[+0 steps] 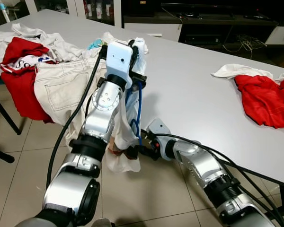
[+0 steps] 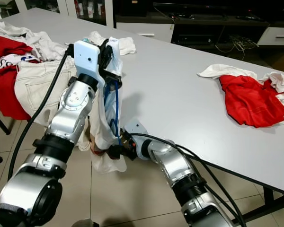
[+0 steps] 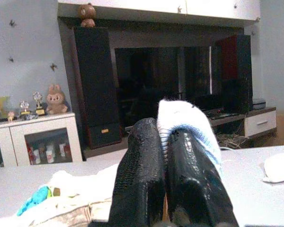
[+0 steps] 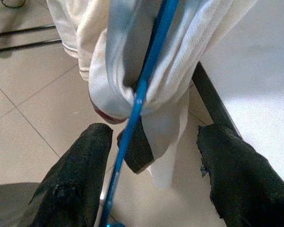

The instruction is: Hang hanger

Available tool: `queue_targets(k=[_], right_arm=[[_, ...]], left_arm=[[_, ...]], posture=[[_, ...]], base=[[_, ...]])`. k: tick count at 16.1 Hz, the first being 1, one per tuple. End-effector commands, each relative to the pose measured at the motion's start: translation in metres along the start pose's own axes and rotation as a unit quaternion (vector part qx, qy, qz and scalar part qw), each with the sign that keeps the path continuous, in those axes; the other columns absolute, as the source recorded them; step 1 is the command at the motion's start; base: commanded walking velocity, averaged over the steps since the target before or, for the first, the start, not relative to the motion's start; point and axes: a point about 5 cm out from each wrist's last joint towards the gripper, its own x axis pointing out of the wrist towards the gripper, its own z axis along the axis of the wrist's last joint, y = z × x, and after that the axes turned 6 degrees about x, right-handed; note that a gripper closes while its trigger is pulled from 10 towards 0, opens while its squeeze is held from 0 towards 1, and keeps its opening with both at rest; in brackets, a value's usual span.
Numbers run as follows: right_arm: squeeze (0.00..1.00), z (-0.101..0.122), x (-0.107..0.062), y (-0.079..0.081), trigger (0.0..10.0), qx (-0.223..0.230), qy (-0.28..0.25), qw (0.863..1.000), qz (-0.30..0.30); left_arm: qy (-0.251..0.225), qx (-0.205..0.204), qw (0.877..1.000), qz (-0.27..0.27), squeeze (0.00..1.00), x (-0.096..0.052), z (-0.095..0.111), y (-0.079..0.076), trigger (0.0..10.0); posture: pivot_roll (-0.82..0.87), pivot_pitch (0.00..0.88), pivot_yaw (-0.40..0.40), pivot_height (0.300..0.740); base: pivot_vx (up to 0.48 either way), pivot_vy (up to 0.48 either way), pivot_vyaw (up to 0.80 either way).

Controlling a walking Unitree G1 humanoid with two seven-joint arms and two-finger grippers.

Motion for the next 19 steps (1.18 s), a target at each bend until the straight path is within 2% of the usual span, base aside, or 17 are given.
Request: queue_targets(k=[1, 5, 9, 19], right_arm=[[0.00, 0.002, -0.001, -0.003, 0.0, 0.011, -0.016, 1.000, -0.001], [0.00, 0.008, -0.005, 0.000, 0.0, 0.029, -0.054, 0.998, 0.025], [0.00, -0.002, -0.011, 0.004, 0.0, 0.024, -0.038, 0.997, 0.066], [0.00, -0.004, -0.012, 0.003, 0.0, 0.014, -0.037, 0.997, 0.058]], left_arm=[[-0.013, -0.002, 1.000, -0.012, 0.00, 0.002, 0.007, -0.005, 3.3], [-0.011, -0.003, 1.000, -0.012, 0.00, 0.001, 0.007, -0.005, 3.0], [-0.012, -0.003, 1.000, -0.008, 0.00, 0.002, 0.009, -0.003, 3.0], [-0.021, -0.004, 1.000, -0.001, 0.00, 0.004, 0.015, 0.001, 2.9]], posture=[[-0.02, 0.000, -0.046, 0.740], [-0.02, 0.000, -0.045, 0.740], [-0.02, 0.000, -0.045, 0.740], [-0.03, 0.000, -0.047, 0.740]], base=[[0.000, 0.000, 0.00], [0.000, 0.000, 0.00], [0.000, 0.000, 0.00], [0.000, 0.000, 0.00]])
